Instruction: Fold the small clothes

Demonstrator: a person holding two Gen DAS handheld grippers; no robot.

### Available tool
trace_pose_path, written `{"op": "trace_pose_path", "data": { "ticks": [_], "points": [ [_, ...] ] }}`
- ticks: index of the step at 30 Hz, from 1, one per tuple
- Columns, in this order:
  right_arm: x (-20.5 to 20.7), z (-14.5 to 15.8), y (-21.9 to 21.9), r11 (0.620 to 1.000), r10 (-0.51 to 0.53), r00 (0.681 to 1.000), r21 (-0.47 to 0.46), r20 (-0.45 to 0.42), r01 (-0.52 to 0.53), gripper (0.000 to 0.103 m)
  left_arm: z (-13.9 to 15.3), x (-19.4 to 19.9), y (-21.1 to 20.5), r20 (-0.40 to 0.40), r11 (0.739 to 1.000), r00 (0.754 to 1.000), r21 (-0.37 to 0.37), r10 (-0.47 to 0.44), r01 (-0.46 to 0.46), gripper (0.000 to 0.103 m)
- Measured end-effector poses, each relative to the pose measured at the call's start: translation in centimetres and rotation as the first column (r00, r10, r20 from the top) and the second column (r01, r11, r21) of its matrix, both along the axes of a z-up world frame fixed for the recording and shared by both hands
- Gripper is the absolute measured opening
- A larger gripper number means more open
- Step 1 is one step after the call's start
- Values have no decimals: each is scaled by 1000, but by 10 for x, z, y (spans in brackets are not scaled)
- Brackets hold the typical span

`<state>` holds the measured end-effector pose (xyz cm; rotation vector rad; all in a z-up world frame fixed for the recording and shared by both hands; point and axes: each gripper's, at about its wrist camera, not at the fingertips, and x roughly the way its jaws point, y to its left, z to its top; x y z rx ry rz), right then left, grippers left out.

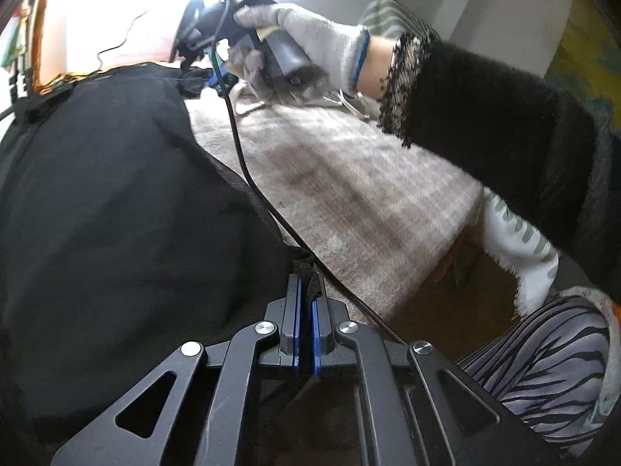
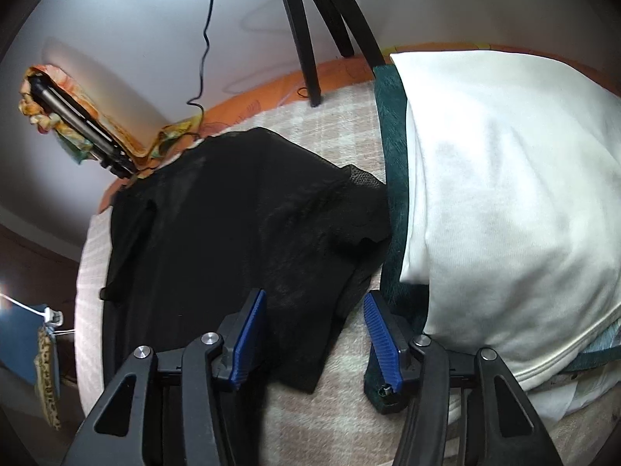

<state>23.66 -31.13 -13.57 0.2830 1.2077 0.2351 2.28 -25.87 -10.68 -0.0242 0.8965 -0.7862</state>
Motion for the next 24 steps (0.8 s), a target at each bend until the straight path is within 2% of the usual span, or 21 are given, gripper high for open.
{"op": "trace_pose_path", "data": {
  "ticks": [1, 2, 3, 4, 5, 6, 7, 15, 24],
  "points": [
    [0, 0, 3, 1000, 10, 1000, -21, 12, -10, 53, 1, 1, 3, -6, 1000, 1000, -10, 10, -10, 3],
    [0, 0, 7, 999, 22, 999, -45, 25, -21, 48, 2, 1, 7, -14, 1000, 1000, -24, 20, -20, 3],
    [0, 1, 10, 997, 33, 999, -66, 34, -31, 37, 2, 2, 8, -19, 999, 1000, -29, 25, -25, 3],
    [1, 0, 13, 996, 41, 999, -81, 35, -38, 33, 2, 2, 9, -23, 999, 999, -37, 30, -31, 3],
    [1, 0, 15, 994, 49, 998, -97, 49, -45, 23, 2, 3, 10, -25, 999, 999, -41, 31, -32, 3],
    [2, 0, 15, 995, 58, 997, -88, 48, -54, 7, 3, 2, 10, -27, 998, 999, -45, 31, -32, 3],
    [4, -1, 14, 996, 62, 997, -59, 41, -60, 2, 4, 2, 10, -28, 998, 999, -49, 30, -31, 3],
    [7, 28, 8, 1000, 29, 995, 4, 93, -30, 0, 18, -2, 31, -16, 991, 997, -108, 72, -73, 3],
    [11, 65, 46, 995, 79, 988, -65, 135, -70, 0, 16, -4, 63, -51, 978, 990, -157, 133, -140, 3]
  ]
}}
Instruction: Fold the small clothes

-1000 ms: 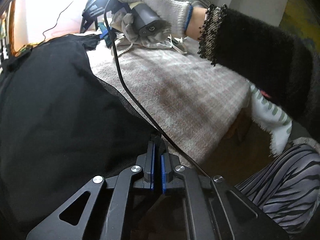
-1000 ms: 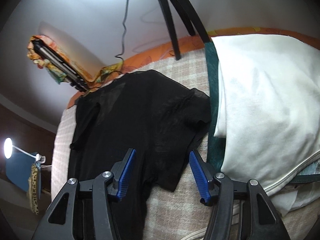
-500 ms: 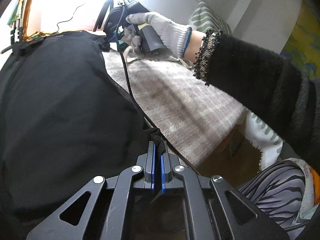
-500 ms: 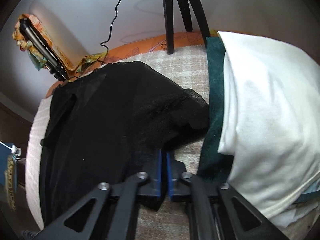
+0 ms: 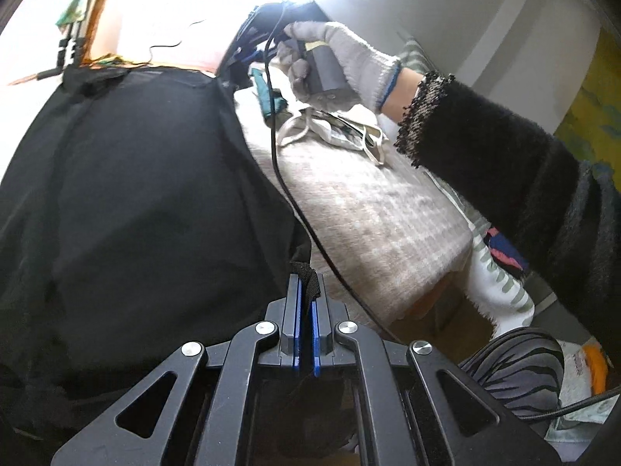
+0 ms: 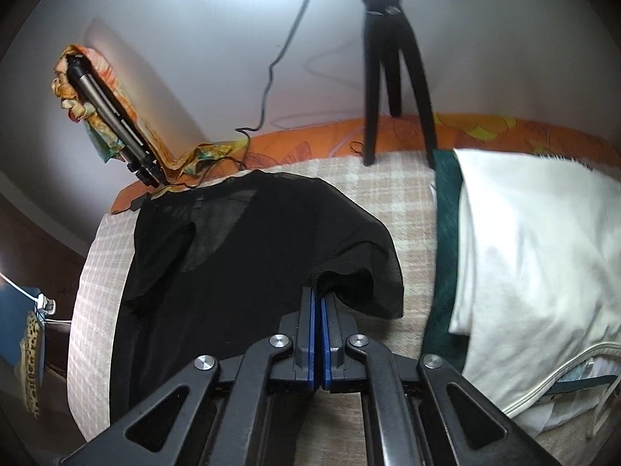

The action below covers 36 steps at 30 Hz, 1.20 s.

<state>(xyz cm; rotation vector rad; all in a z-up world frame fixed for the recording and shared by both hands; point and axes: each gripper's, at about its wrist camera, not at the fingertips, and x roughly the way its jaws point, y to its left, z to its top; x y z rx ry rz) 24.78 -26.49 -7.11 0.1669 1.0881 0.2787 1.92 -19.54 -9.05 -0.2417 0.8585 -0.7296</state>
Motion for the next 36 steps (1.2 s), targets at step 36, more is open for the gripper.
{"op": "trace_pose_path", "data": {
  "ticks": [36],
  "points": [
    [-30, 38, 109, 978, 206, 978, -39, 5, -206, 37, -8, -15, 108, -112, 977, 971, 3, 211, -212, 18]
  ]
}}
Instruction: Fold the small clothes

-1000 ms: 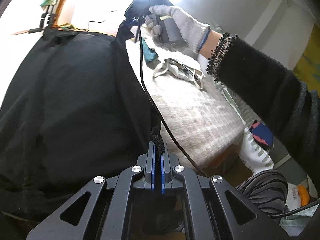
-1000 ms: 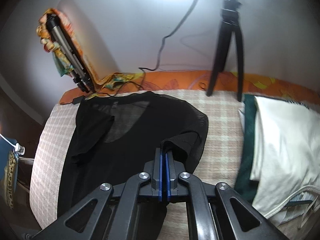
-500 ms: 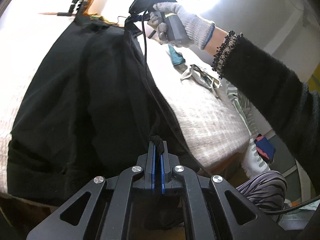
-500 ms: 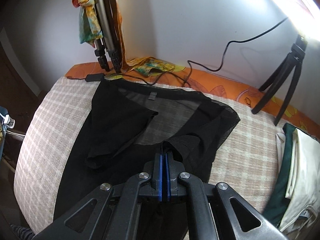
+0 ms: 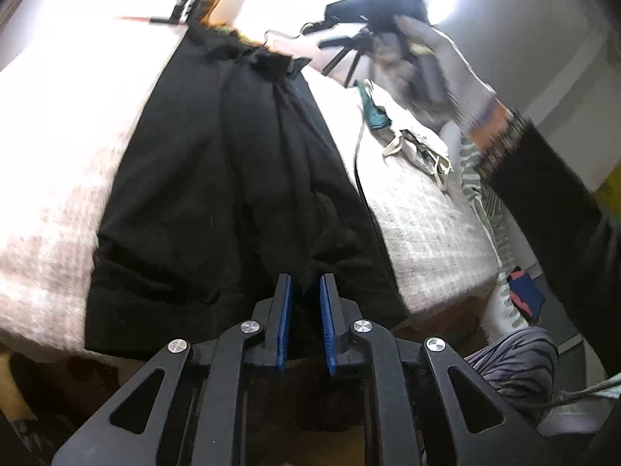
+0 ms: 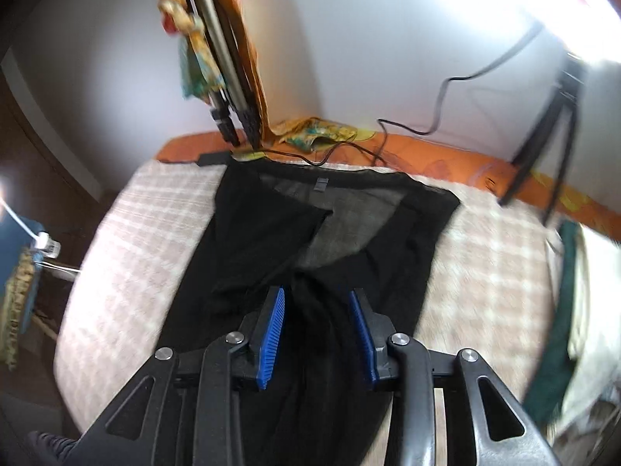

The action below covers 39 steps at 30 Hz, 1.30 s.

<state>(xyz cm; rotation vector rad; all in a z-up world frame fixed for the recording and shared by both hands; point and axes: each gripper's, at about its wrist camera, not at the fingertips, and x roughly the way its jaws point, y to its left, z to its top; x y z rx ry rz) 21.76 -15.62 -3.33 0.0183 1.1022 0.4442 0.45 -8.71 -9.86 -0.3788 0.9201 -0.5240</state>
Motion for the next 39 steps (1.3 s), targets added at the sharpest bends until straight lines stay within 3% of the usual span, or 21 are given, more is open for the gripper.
{"op": "trace_pose_path", "data": {
  "ticks": [3, 8, 13, 15, 17, 22, 28, 32, 34, 38, 39],
  "points": [
    [-54, 21, -30, 999, 17, 1000, 49, 7, -18, 37, 10, 1, -5, 47, 999, 998, 37, -29, 28, 38],
    [-160, 28, -73, 997, 34, 999, 64, -18, -32, 37, 12, 9, -24, 78, 988, 992, 128, -101, 91, 38],
    [-251, -4, -78, 995, 99, 988, 43, -118, -95, 37, 3, 10, -43, 74, 962, 981, 220, -179, 159, 30],
    [-277, -19, -75, 991, 127, 980, 48, -153, -121, 36, -3, 10, -48, 67, 954, 980, 248, -189, 167, 15],
    [-297, -32, -70, 988, 153, 974, 26, -168, -151, 36, -7, 8, -47, 61, 952, 980, 256, -190, 169, 6],
    [-323, -56, -56, 975, 210, 961, -31, -178, -219, 35, -5, 3, -33, 57, 968, 986, 204, -159, 144, 4],
    [-331, -51, -44, 962, 258, 959, -65, -120, -267, 35, -6, -1, -16, 43, 981, 994, 171, -105, 96, 3],
    [-336, -57, -32, 941, 295, 951, -146, -96, -306, 35, -8, 1, -16, 41, 981, 994, 168, -100, 92, 4],
    [-337, -57, -28, 934, 307, 948, -163, -85, -317, 31, -9, 2, -13, 31, 984, 995, 154, -94, 88, 3],
    [-342, -61, -13, 917, 331, 941, -212, -71, -339, 3, -7, 1, -13, 31, 986, 995, 141, -95, 90, 4],
    [-343, -60, -13, 916, 335, 940, -208, -68, -342, 1, -6, 1, -13, 32, 986, 995, 139, -98, 93, 3]
  ]
}}
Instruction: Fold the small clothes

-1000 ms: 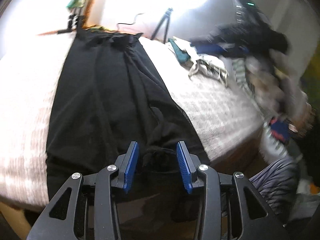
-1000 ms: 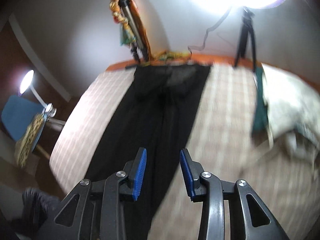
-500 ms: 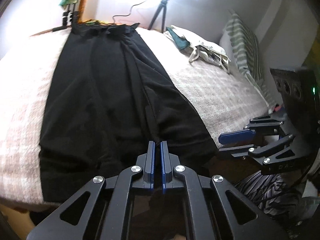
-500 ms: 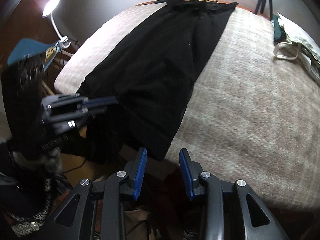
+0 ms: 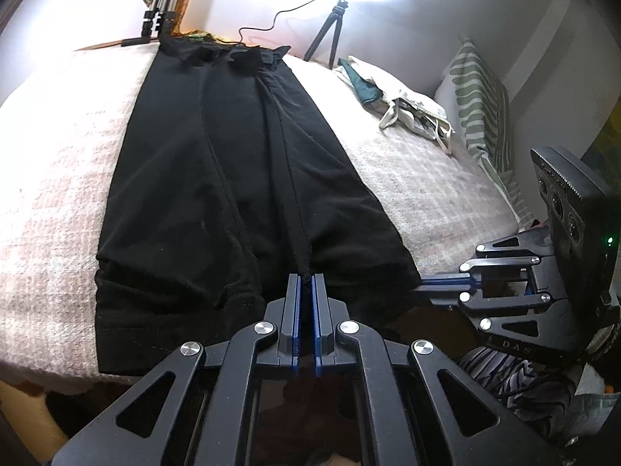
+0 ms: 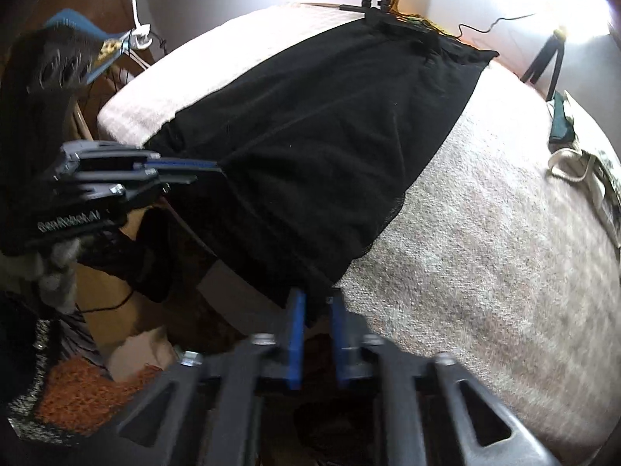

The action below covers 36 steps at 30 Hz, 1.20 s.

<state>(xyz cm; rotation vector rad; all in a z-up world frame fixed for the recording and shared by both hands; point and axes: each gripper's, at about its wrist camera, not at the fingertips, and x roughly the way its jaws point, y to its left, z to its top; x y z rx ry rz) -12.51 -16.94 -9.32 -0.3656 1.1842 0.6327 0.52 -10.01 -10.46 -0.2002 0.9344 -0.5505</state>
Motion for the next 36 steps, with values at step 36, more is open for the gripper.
{"op": "trace_pose_path", "data": {
  "ticks": [36],
  "points": [
    [306, 74, -30, 874, -327, 940, 345, -99, 341, 34, 45, 74, -11, -9, 987, 993, 104, -121, 122, 18]
  ]
}}
